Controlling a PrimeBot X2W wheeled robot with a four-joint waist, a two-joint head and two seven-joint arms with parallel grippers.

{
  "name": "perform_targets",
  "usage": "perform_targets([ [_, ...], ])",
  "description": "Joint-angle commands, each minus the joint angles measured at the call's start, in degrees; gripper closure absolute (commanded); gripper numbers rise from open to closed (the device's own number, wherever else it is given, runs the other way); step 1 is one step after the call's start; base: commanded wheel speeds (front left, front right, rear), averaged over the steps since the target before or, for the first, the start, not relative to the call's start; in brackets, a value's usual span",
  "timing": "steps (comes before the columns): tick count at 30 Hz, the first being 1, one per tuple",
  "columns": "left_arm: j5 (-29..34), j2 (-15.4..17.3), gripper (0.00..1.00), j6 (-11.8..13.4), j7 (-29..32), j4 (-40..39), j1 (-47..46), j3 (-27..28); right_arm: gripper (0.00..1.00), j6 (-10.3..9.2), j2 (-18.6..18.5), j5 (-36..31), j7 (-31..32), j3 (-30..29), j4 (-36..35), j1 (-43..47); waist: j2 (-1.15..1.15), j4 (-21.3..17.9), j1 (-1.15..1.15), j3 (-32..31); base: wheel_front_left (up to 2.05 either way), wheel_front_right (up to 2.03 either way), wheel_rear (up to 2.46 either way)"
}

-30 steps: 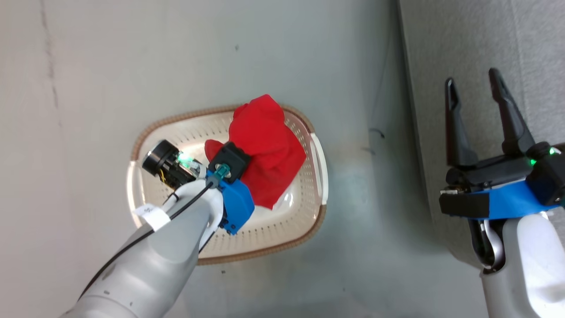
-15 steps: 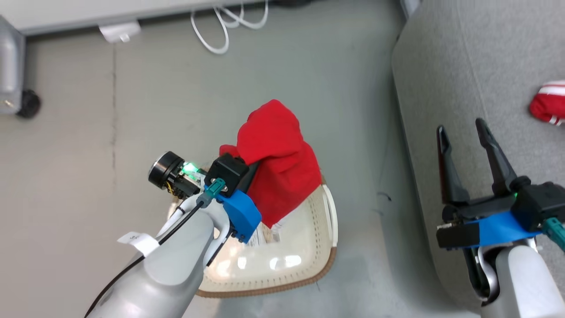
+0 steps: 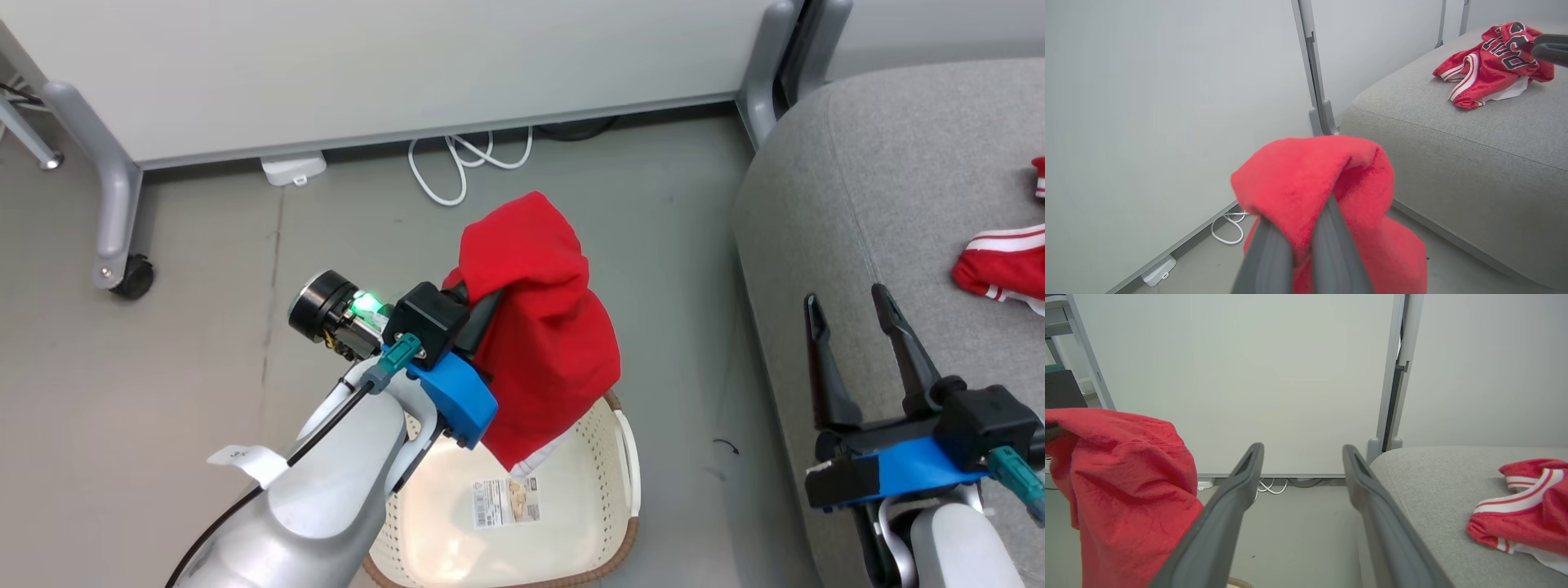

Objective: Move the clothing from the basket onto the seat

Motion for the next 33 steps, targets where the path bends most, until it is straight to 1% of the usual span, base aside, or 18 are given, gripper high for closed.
perform_targets([
  [1,0.29,0.05,1.0,-0.17,-0.27,-0.75,0.11,0.18,0.0,0.03,0.31,0.04,-0.19,-0.11,0.21,1.16,0.0,0.47,0.01,-1.22,0.0,0.0,0.0],
  [13,-0.52,-0.68,1.0,-0.72,-0.25,-5.88,-1.55,-1.22,0.0,0.03,0.92,0.32,-0.19,-0.47,1.13,3.51,0.0,1.92,0.01,-4.06,0.0,0.0,0.0],
  [18,-1.33,-1.03,1.0,-0.79,1.02,-8.6,-2.48,-1.81,0.0,0.02,1.03,0.43,-0.19,-0.28,1.41,3.87,0.0,2.18,0.01,-4.59,0.0,0.0,0.0],
  [26,-1.88,-0.61,1.0,-0.2,2.57,-12.04,-2.26,-2.22,0.0,0.03,1.09,0.34,-0.19,0.01,1.09,3.69,0.0,2.18,0.01,-4.68,0.0,0.0,0.0],
  [30,-2.16,-0.42,1.0,0.08,2.78,-12.71,-1.7,-2.48,0.0,0.03,1.1,0.65,-0.19,1.22,0.13,3.07,0.0,2.2,0.01,-4.73,0.0,0.0,0.0],
  [33,-2.27,-0.4,1.0,0.05,2.92,-12.99,-1.5,-2.65,0.0,0.03,1.11,0.96,-0.19,3.82,-1.02,2.49,0.0,2.34,0.01,-4.8,0.0,0.0,0.0],
])
